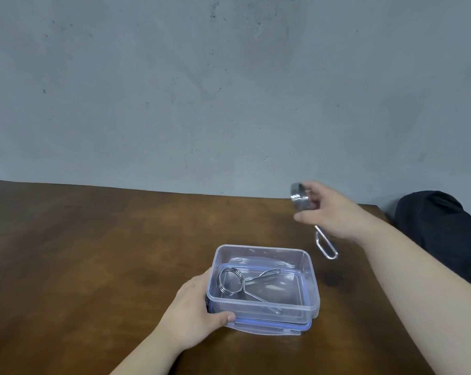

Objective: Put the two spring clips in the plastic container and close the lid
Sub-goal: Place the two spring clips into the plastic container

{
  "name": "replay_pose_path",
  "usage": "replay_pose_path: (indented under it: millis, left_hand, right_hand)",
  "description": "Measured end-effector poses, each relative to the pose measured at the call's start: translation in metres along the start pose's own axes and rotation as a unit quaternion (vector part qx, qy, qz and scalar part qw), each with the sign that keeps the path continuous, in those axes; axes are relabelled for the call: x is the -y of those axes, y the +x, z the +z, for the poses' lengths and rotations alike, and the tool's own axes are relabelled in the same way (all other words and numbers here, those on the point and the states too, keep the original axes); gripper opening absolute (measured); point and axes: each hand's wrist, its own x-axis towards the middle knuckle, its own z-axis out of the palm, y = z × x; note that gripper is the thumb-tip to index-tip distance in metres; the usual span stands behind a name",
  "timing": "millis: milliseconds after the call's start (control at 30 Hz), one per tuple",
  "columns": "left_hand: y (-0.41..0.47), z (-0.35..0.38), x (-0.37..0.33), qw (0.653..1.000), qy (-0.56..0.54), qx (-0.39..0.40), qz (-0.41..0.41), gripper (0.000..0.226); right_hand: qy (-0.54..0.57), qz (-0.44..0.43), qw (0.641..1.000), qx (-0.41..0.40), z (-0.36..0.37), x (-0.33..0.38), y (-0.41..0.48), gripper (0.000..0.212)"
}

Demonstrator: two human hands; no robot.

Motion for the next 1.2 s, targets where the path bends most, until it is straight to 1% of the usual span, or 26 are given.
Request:
replay_pose_path:
  millis: [33,100,200,267,333,400,533,600,700,767,833,900,1000,1033,1067,1133,1200]
  left_hand:
    - [0.0,0.0,0.0,1.0,0.0,0.0,-0.001,0.076]
    - [0.0,0.0,0.0,1.0,0.001,0.003,0.001,0.075]
    - [-0.001,-0.001,-0.001,1.0,0.002,0.004,0.009,0.074]
    - [0.0,-0.001,-0.001,1.0,0.003,0.0,0.013,0.074]
    - [0.0,-0.002,-0.001,1.0,0.002,0.001,0.015,0.074]
    - [-0.001,-0.002,-0.001,1.0,0.003,0.002,0.017,0.074]
    - [0.0,-0.001,0.0,1.0,0.004,-0.002,0.023,0.075]
    - [0.001,-0.001,0.0,1.0,0.008,-0.002,0.027,0.075]
    - [0.001,-0.001,0.001,0.999,0.01,-0.006,0.031,0.075]
    - [0.0,-0.001,0.001,0.999,0.009,-0.006,0.032,0.074]
    - [0.0,-0.001,0.001,0.999,0.005,-0.005,0.037,0.075]
    - [0.0,0.0,0.002,0.999,0.002,-0.003,0.035,0.076]
    - [0.001,0.001,0.002,1.0,-0.004,0.0,0.023,0.077]
    - [0.001,0.001,0.003,1.0,-0.009,0.003,0.019,0.077]
    - [0.001,0.001,0.003,1.0,-0.012,0.004,0.018,0.077]
    - [-0.001,0.002,0.002,1.0,-0.024,0.0,0.004,0.079]
    - [-0.005,0.004,0.004,0.998,-0.039,-0.013,-0.043,0.076]
  right_hand:
    - [-0.023,-0.03,0.999,0.031,0.008,0.017,-0.003,0.053]
    - [-0.141,-0.077,0.983,0.092,0.033,0.038,-0.009,0.053]
    - [-0.289,-0.121,0.934,0.171,0.078,0.04,-0.014,0.051]
    - [-0.338,-0.131,0.91,0.2,0.101,0.03,-0.015,0.045]
    - [-0.363,-0.125,0.898,0.214,0.113,0.019,-0.016,0.041]
    - [-0.368,-0.112,0.895,0.224,0.119,0.011,-0.017,0.043]
    - [-0.352,-0.083,0.903,0.23,0.122,0.003,-0.018,0.063]
    - [-0.364,-0.083,0.897,0.237,0.122,-0.001,-0.019,0.074]
    - [-0.354,-0.076,0.904,0.227,0.12,-0.009,-0.024,0.078]
    - [-0.341,-0.074,0.91,0.224,0.113,-0.012,-0.029,0.076]
    - [-0.323,-0.063,0.921,0.21,0.104,-0.013,-0.033,0.068]
    - [-0.306,-0.057,0.932,0.187,0.095,-0.014,-0.039,0.054]
    - [-0.308,-0.08,0.931,0.177,0.086,-0.015,-0.053,0.029]
    - [-0.303,-0.086,0.932,0.178,0.084,-0.015,-0.059,0.025]
    - [-0.296,-0.093,0.933,0.18,0.083,-0.014,-0.065,0.025]
    - [-0.289,-0.107,0.931,0.197,0.083,-0.012,-0.077,0.034]
    - [-0.322,-0.132,0.913,0.211,0.086,-0.011,-0.085,0.043]
